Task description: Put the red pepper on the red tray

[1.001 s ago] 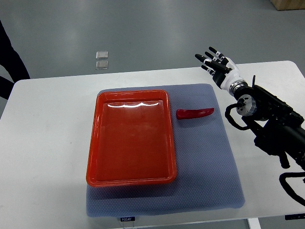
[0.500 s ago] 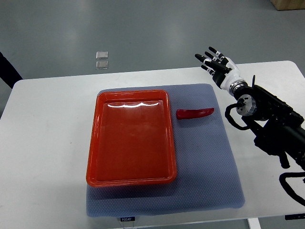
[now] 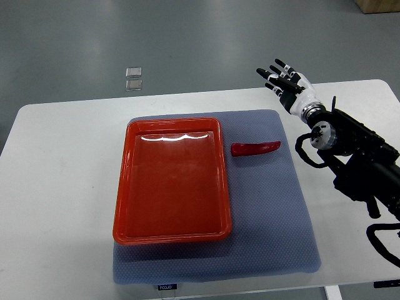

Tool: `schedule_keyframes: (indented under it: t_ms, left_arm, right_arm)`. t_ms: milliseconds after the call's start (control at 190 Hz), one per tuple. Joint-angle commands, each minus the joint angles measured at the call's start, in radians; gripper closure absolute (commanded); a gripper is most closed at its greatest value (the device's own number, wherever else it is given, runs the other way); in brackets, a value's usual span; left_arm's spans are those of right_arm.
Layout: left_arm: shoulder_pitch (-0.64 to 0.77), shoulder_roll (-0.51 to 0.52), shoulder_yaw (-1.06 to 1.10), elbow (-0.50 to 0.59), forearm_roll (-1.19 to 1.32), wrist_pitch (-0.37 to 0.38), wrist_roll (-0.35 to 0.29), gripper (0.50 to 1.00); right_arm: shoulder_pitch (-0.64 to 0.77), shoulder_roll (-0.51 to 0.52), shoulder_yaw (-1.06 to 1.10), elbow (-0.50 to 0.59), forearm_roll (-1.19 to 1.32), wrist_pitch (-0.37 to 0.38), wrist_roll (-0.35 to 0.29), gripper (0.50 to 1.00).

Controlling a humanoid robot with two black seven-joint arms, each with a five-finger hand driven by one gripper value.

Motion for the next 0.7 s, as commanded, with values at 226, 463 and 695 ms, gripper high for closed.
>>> schedule_keyframes:
  t_ms: [226, 463, 695]
  left_arm:
    - [0.000, 0.000, -0.001, -0.001, 0.001, 0.000, 0.000, 0.500]
    - [0.000, 0.000, -0.001, -0.001, 0.000, 0.000, 0.000, 0.500]
    - [0.000, 0.000, -0.001, -0.001, 0.000, 0.000, 0.000, 0.500]
  right_arm:
    - [0.009, -0.043, -0.011, 0.015, 0.003, -0.004, -0.001, 0.585]
    - [0.020, -0.083, -0.023, 0.069, -0.011, 0.113, -0.007, 0.585]
    - [0.152, -0.193, -0.214, 0.076, -0.091, 0.116, -0.003, 0.587]
